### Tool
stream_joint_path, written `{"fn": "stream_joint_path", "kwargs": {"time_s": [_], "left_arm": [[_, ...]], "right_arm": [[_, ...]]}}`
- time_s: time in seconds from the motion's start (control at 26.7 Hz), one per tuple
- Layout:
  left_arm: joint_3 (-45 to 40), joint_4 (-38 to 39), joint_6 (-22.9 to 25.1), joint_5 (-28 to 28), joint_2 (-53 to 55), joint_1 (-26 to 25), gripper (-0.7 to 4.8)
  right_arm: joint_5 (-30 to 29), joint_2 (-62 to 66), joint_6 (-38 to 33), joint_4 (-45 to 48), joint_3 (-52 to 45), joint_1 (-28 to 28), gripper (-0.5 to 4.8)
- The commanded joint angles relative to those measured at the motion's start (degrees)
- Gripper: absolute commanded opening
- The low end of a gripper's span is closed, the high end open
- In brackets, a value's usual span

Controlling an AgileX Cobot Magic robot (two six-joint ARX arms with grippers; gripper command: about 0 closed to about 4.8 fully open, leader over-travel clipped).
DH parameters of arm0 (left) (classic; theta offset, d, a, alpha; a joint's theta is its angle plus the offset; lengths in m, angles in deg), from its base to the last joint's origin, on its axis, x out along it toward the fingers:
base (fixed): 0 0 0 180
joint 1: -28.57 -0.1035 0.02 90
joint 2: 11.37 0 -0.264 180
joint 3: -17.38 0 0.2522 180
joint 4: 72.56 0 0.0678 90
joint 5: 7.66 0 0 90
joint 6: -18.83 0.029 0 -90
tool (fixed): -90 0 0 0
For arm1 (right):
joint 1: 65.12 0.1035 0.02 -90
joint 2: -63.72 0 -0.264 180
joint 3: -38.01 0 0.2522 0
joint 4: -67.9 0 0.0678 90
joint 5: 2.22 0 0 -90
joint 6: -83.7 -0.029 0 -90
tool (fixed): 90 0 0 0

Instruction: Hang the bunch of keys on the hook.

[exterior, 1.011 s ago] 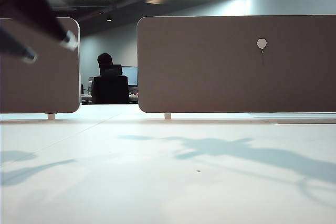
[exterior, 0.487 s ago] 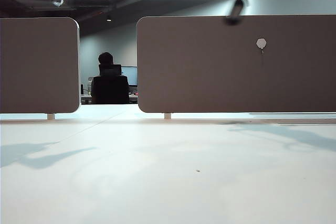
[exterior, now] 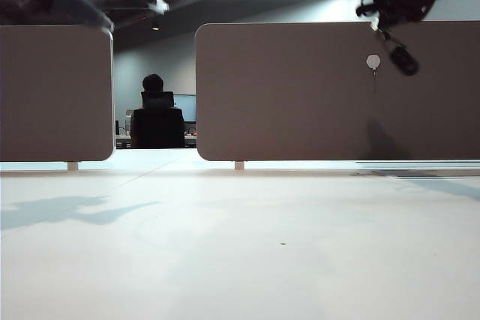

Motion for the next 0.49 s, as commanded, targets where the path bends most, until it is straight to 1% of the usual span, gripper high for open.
{"fn": "stream_joint_path", "kwargs": {"time_s": [0.04, 0.11, 0.26, 0.49], "left_arm": [[0.2, -0.5, 2.7, 2.6, 1.6, 0.0, 4.79], [0.2, -1.1, 3.5, 4.8, 2.7, 0.0, 4.79], [0.2, -2.8, 3.5, 6.6, 4.3, 0.0, 4.79], [0.2, -3.3, 3.5, 7.0, 5.3, 0.0, 4.79]], "right_arm": [[1.3, 3.5, -0.3, 3.6, 2.9, -0.6, -0.05], [1.4, 5.4, 0.5, 6.3, 3.2, -1.1, -0.05], [1.4, 8.3, 1.5, 10.5, 3.3, -1.2, -0.06], [1.6, 12.5, 1.7, 10.7, 6.7, -1.3, -0.05]]}}
